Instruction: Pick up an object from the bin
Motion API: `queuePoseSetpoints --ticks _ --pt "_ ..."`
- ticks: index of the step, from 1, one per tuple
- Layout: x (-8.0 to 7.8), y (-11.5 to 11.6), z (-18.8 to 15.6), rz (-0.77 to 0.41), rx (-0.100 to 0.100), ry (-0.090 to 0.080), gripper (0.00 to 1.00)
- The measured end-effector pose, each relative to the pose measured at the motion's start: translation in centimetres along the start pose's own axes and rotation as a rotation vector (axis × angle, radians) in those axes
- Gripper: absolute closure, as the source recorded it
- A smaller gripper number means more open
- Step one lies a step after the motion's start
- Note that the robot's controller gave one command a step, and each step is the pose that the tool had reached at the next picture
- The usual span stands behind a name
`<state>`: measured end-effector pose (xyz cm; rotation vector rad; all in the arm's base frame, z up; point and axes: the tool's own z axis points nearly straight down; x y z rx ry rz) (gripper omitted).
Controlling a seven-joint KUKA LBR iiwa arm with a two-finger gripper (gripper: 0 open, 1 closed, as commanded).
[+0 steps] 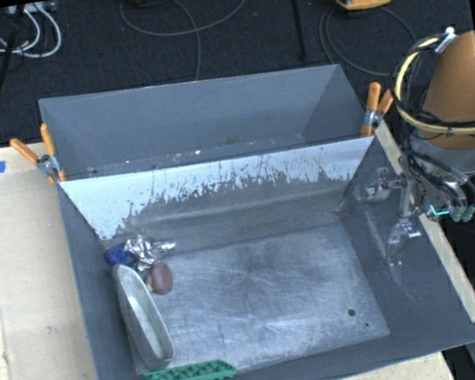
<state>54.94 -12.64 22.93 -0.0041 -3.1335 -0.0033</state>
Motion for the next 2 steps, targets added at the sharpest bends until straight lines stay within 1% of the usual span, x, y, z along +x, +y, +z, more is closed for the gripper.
queuePoseSetpoints --ticks 1,2 --pt "2.5 14.7 16.1 -0.044 0.002 -0.01 0.0" --pt "-3.9 17.2 12.8 0.158 0.0 -0.013 0.0"
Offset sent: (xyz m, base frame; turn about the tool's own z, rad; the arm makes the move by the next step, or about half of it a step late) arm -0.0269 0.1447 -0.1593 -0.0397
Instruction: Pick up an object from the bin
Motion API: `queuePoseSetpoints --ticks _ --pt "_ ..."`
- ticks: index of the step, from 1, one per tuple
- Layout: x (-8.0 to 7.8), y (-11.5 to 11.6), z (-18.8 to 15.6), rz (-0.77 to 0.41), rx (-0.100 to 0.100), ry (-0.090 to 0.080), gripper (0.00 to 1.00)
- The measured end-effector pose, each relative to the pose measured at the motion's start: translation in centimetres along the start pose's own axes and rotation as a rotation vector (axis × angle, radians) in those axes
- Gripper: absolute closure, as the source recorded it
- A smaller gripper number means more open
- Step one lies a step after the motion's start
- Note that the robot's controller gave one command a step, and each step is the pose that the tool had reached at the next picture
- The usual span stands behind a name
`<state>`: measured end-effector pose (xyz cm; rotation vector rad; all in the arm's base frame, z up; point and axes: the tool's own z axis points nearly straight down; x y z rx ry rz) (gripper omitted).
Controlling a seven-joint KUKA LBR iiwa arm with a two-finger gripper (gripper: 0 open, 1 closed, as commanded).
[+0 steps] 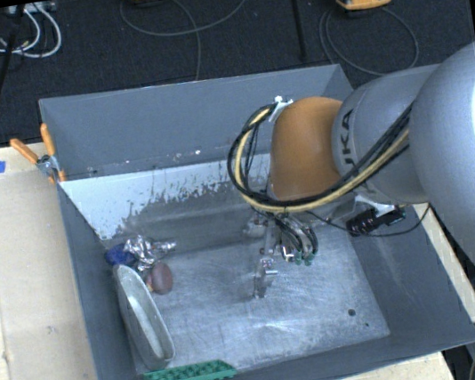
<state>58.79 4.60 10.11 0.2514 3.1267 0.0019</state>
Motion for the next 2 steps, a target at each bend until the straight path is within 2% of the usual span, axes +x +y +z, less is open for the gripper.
queuePoseSetpoints --ticks 1,2 --pt "-1.1 5.3 0.1 -0.156 -0.001 0.003 0.0" --pt "-0.3 16.2 3.0 -0.233 0.001 0.001 0.0"
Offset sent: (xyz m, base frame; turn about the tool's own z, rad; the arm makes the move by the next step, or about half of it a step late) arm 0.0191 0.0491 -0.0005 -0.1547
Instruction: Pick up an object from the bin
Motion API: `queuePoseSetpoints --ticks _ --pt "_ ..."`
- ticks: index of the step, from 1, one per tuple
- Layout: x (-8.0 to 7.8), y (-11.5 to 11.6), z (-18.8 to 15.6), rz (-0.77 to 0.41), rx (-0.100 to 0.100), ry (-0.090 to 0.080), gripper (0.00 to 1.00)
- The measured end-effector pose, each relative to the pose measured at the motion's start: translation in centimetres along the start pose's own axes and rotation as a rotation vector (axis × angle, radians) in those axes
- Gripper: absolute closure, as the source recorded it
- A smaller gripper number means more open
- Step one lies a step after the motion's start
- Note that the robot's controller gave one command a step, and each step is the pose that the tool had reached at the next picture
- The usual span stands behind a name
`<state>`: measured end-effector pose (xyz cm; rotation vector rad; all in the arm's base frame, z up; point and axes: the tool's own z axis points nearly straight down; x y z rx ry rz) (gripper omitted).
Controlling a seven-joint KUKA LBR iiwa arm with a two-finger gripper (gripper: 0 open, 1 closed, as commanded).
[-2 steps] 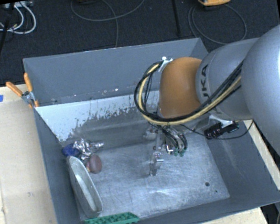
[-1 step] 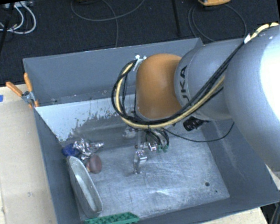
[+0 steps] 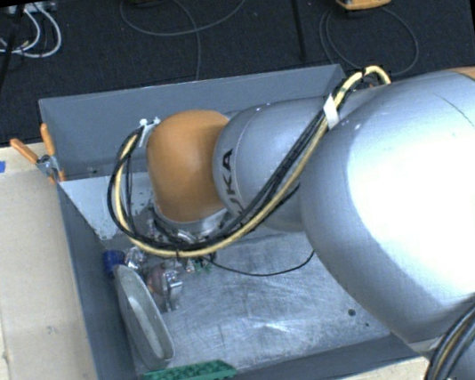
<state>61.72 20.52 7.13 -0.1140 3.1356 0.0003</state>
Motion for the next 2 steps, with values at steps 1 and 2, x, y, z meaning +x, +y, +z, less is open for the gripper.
queuePoseSetpoints --ticks 1,2 --pt "0.39 4.0 -0.01 -0.452 0.004 -0.002 0.0" --pt "0.28 4.15 -0.2 -0.452 0.0 -0.006 1.0"
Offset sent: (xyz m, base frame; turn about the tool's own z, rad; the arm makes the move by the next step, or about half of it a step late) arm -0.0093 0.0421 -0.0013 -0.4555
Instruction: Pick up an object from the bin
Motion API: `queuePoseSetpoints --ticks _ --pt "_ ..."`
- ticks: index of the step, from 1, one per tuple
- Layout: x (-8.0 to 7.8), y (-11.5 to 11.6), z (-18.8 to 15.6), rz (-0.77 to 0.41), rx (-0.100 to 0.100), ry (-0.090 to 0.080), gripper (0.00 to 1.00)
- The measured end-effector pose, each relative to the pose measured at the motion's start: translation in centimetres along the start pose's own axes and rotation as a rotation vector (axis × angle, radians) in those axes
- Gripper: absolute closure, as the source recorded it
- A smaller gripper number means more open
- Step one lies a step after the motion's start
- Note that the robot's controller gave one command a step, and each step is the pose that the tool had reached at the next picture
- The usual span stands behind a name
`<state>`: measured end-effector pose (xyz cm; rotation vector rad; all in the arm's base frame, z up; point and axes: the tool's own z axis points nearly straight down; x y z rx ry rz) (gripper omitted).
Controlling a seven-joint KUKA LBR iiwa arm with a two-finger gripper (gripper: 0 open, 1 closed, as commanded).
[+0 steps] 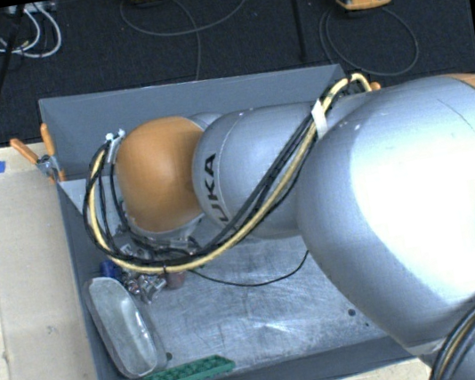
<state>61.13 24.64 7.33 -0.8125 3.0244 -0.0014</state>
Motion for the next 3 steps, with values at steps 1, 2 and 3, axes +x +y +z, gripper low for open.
queuePoseSetpoints --ticks 1,2,3 --pt "-0.1 0.0 -2.6 0.0 -0.002 0.004 1.0" --pt "-0.4 0.1 -9.8 0.0 -0.002 0.0 1.0" --pt "-0.5 0.1 -11.1 -0.002 -0.002 0.005 1.0"
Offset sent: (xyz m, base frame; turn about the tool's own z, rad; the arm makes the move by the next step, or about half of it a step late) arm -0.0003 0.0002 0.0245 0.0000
